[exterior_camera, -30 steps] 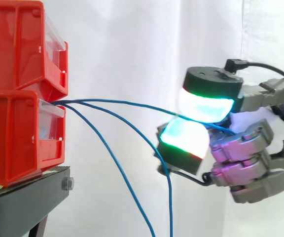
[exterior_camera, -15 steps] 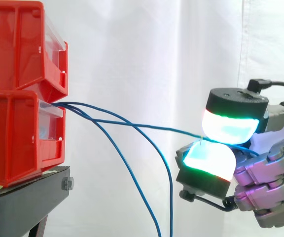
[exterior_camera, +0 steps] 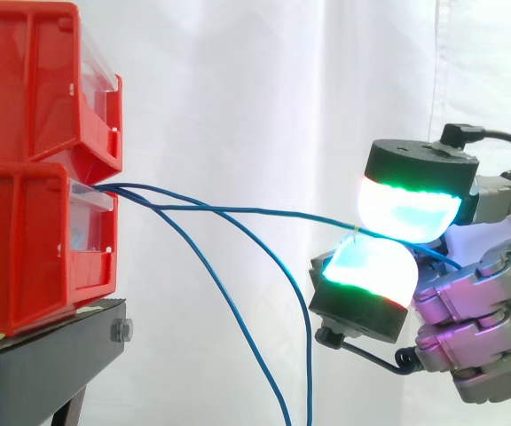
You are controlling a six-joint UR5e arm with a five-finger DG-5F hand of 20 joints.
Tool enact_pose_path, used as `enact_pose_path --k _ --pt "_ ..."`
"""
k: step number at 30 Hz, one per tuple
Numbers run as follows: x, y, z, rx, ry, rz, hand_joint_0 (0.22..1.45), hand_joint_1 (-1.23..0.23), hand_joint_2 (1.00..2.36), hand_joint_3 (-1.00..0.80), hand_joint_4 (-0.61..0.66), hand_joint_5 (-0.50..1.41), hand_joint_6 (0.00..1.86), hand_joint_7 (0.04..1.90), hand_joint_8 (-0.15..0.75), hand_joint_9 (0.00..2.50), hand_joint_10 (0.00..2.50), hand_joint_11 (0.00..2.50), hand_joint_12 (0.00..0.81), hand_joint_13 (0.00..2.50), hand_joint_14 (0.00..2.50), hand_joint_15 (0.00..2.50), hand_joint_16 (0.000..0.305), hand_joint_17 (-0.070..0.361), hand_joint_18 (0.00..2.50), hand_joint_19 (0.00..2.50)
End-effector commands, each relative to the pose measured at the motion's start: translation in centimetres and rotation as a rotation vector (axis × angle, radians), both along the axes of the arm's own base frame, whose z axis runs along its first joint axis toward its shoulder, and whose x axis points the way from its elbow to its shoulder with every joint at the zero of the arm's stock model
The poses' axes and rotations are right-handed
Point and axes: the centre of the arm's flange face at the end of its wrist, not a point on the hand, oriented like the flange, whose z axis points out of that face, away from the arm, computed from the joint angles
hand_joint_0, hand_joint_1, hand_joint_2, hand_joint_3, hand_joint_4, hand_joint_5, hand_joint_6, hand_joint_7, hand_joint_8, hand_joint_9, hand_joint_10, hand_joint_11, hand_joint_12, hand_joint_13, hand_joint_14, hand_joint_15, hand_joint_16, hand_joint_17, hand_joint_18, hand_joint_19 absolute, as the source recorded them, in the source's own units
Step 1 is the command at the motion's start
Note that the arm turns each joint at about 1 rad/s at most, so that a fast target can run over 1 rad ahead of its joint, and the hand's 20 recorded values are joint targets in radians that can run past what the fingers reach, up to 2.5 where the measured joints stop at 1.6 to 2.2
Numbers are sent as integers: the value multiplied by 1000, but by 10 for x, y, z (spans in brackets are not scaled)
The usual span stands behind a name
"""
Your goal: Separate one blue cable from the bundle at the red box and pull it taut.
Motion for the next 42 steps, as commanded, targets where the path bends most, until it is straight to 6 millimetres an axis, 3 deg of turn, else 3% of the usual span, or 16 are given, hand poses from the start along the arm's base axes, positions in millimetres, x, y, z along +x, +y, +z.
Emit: enact_pose_path --k 1,42 --pt "0 0 -1 -1 1 0 636 -732 1025 -26 -175 -166 875 1085 255 1180 1210 1858 335 858 1787 1578 32 72 1293 1898" --pt "0 0 -1 -1 1 -1 637 -737 1024 -28 -184 -165 875 1084 258 1184 1207 1882 340 874 1713 1618 33 74 1274 1844"
